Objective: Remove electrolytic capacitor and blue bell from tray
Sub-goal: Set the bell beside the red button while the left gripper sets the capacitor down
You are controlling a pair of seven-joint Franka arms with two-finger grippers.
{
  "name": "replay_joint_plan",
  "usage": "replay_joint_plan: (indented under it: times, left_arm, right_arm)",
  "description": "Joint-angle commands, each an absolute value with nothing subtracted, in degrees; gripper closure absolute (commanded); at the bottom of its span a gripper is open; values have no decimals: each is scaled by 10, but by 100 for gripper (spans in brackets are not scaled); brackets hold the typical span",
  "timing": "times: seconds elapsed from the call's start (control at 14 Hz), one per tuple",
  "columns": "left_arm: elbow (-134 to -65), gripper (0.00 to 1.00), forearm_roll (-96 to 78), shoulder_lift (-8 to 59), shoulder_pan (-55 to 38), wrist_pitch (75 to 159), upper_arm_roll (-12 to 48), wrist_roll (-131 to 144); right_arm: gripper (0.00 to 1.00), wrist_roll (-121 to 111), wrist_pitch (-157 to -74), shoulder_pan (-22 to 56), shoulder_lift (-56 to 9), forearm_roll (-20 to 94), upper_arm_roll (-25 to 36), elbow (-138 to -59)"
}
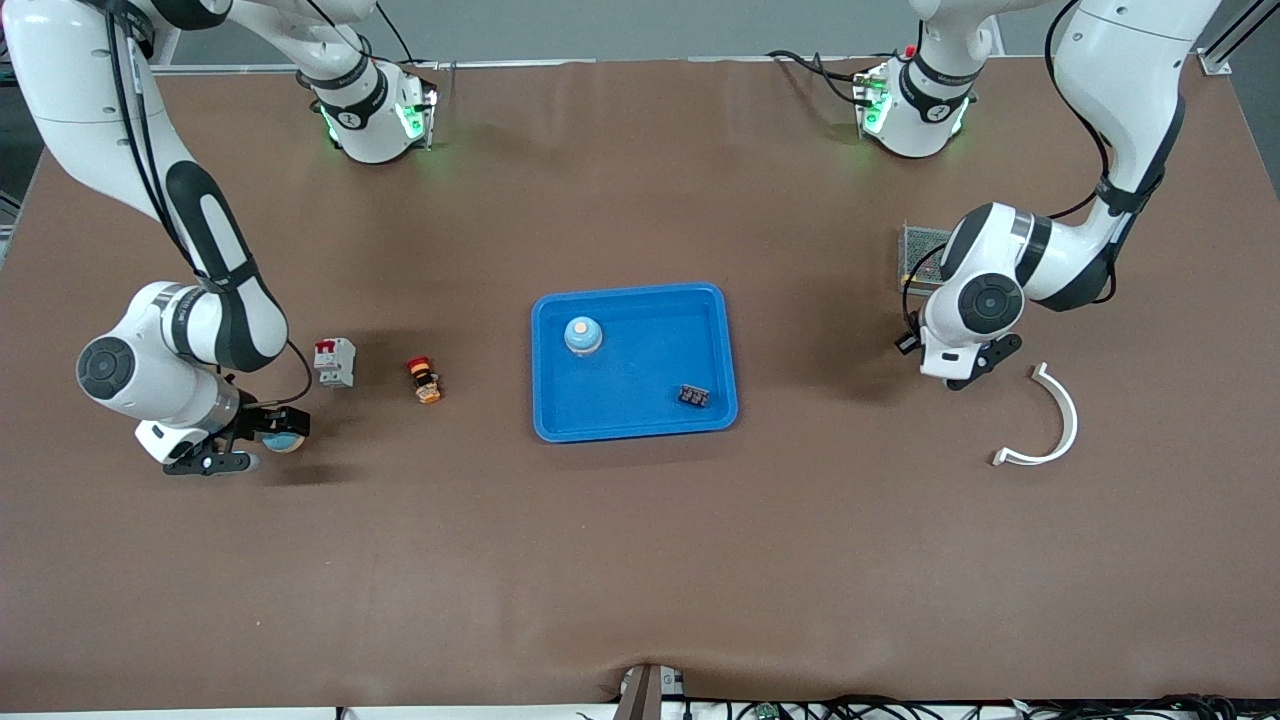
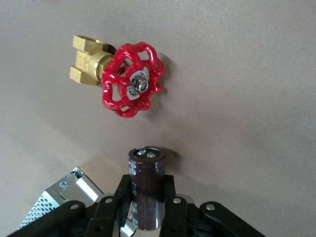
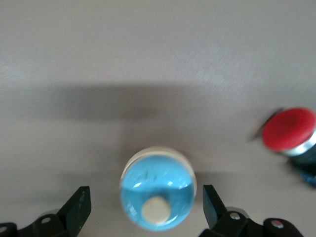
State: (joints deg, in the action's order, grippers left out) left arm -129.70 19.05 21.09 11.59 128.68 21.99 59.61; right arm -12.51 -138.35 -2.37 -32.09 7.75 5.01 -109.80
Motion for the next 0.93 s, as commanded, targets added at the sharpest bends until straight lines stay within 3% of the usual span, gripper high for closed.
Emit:
replay_joint_plan:
  times: [0.0,0.14,0.36,0.5,0.57,0.85]
  left_arm:
    - [-1298,100,205,216,123,1299,223,595]
    - [-1291,80,205,224,124,1299,223,597]
    - [-1285,65,205,234,124,1299,223,601]
    - [-1280,27,205,229,123,1293,224,603]
    - [-1278,0,205,226,123,1292,224,603]
    - [-1252,0,197,216,118,1267,227,602]
  right_arm:
    - [0,-48,-1305,-21,-273,142,42,-1097]
    - [0,20,-1296,-18,-249,156,42,-1114]
    - [0,27,-1294,4,-217,156,42,-1135]
    - [0,53,-1302,52,-191,156,43,-1163]
    - [0,75,-1305,80,-177,156,44,-1173]
    - [0,135,-1300,194,-150,150,45,-1180]
